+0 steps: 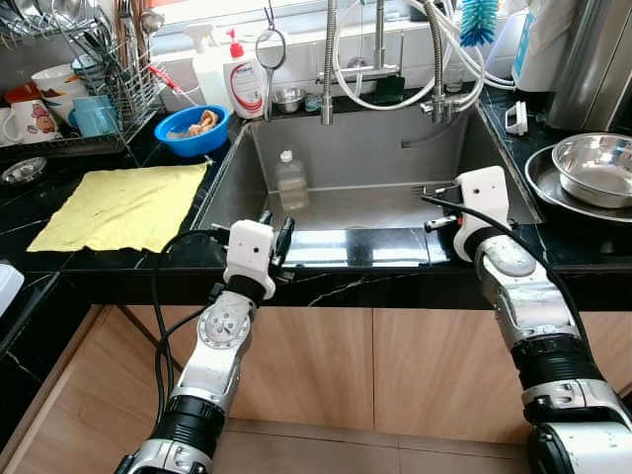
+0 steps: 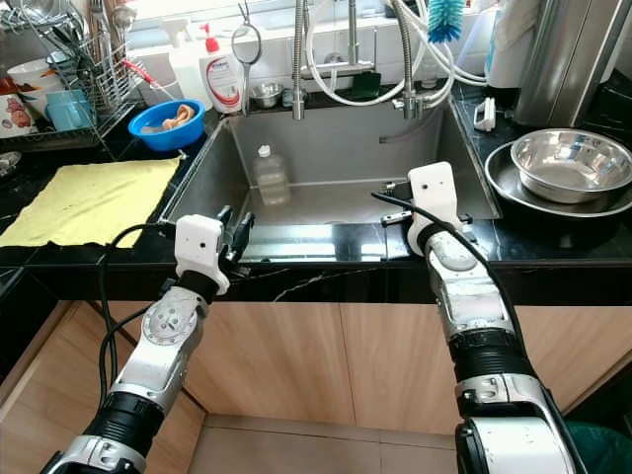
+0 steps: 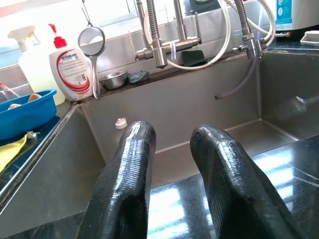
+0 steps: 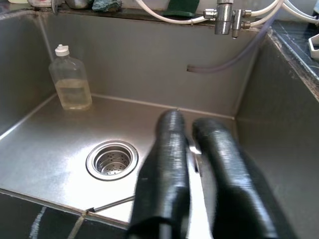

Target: Kitchen organization

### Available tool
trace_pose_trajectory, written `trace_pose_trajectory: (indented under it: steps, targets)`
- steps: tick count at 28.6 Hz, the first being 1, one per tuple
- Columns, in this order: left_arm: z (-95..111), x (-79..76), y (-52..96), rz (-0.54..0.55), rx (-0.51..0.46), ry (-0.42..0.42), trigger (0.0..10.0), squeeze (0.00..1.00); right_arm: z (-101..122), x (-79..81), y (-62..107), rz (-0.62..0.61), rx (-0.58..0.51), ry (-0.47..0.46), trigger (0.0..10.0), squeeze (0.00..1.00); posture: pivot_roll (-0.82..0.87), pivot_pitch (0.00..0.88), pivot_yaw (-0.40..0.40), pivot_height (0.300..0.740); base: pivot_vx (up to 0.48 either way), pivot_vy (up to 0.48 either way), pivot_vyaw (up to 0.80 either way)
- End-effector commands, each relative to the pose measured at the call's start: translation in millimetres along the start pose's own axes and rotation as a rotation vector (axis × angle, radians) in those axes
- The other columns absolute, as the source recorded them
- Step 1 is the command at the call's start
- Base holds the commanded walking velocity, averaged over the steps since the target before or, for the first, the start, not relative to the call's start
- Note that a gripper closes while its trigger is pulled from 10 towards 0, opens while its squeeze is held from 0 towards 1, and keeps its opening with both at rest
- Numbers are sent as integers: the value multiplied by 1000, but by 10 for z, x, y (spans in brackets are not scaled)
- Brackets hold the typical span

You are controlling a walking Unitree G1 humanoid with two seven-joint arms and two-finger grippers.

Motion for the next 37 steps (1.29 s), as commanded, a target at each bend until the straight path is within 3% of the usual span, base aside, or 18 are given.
trace_pose_trajectory:
  steps: [1, 9, 10, 11, 12, 15, 19, 22, 24, 32, 37]
  targets:
    - [2, 61, 15, 18, 2, -12, 10000, 0, 105, 34, -21, 11, -29, 0, 10000, 1000, -188, 0, 145, 740, 0, 0, 0]
    - [-3, 64, 11, 17, 5, -13, 10000, 0, 169, 33, -20, 4, -59, 5, 10000, 1000, -187, 0, 147, 740, 0, 0, 0]
    - [1, 71, 10, 19, 3, -14, 10000, 0, 185, 39, -11, 0, -73, 5, 10000, 537, -187, 0, 147, 740, 0, 0, 0]
    - [1, 71, 10, 19, 3, -14, 10000, 0, 185, 39, -11, 0, -73, 5, 10000, 537, -187, 0, 147, 740, 0, 0, 0]
    - [4, 74, 10, 21, 2, -15, 10000, 0, 204, 40, -2, -4, -90, 8, 10000, 0, -188, 0, 149, 740, 0, 0, 0]
    - [18, 83, 7, 25, -3, -23, 10000, 0, 367, 22, 74, -60, -216, 45, 10000, 0, -190, 0, 151, 740, 0, 0, 0]
    - [44, 109, 1, 41, -15, -25, 10000, 0, 504, 24, 226, -127, -353, 14, 10000, 0, -193, 0, 154, 740, 0, 0, 0]
    - [75, 154, -5, 66, -33, -29, 10000, 0, 473, 58, 353, -152, -401, 10, 10000, 0, -198, 0, 159, 740, 0, 0, 0]
    - [81, 234, -1, 105, -43, -29, 10000, 0, 410, 145, 532, -162, -453, 13, 10000, 0, -213, 0, 174, 740, 0, 0, 0]
    - [77, 368, -11, 152, -42, -8, 10000, 0, 199, 293, 771, -145, -460, -12, 10000, 0, -247, 0, 196, 740, 0, 0, 0]
    - [24, 441, 75, 184, -28, -1, 10000, 0, 85, 263, 833, -165, -436, -23, 10000, 0, -251, 0, 165, 740, 0, 0, 0]
Point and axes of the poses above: a point about 5 cm out from each wrist's last joint towards the gripper, its own y axis pointing back from the gripper into the wrist, its own z axis along the axis of the wrist's last joint, x = y × z, the point moved 3 cm from there along -y, pointing out of the wrist towards the gripper, and after that the axes turned 3 degrees about y, right-handed, at the moved point
